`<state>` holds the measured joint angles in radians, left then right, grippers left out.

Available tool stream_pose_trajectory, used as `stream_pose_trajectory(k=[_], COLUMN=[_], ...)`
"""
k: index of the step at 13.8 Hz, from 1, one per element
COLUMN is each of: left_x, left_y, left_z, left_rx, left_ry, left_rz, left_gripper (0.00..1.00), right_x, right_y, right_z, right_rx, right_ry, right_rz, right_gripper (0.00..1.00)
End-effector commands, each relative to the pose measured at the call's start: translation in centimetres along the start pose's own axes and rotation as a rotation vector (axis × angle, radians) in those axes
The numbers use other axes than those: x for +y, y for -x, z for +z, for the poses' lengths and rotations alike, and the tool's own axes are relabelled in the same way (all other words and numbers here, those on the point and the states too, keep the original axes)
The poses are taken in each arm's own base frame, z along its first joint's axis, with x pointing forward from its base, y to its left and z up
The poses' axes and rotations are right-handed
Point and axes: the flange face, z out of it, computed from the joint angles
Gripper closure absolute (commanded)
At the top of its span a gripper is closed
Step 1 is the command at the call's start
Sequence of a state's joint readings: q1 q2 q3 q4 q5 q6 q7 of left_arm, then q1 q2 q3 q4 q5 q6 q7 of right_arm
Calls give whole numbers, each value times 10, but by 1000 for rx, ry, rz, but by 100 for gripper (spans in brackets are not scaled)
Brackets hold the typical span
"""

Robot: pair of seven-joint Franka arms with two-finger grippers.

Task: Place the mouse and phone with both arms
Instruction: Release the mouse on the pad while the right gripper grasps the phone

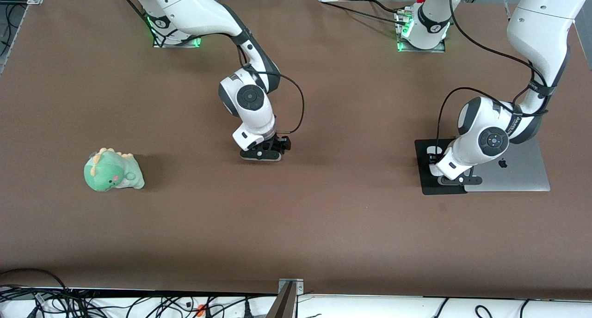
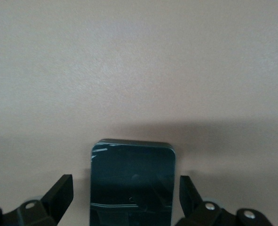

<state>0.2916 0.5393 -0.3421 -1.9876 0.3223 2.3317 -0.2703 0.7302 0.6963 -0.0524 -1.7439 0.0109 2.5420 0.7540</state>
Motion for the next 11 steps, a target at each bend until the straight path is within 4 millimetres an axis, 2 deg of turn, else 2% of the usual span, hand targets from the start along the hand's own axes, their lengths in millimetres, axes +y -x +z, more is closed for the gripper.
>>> stream_pose_trajectory(k=[1,2,5,8,9,11], left_x=[-4,1,17,14,13,3], left_y=[-6,-8,-12,-13,-9,3], left_z=[-56,-83,-191,-293,-322,-370], left_rx=[-4,-22,-24,-8,1,0], left_ry=[-66,-88,-126,-109,-92,-31], left_rz=[15,23,55,132,143,114], left_gripper=[0,0,0,0,0,0], right_x=[7,8,10,10,9,9], right_y=[8,10,11,12,13,10], right_z=[10,12,23,24,24,21], right_rx=[22,30,39,38,38,39], right_ry=[28,23,14,15,15,15], right_rz=[-39,-43,-38,-38,-41,-47], right_gripper=[0,0,0,0,4,48])
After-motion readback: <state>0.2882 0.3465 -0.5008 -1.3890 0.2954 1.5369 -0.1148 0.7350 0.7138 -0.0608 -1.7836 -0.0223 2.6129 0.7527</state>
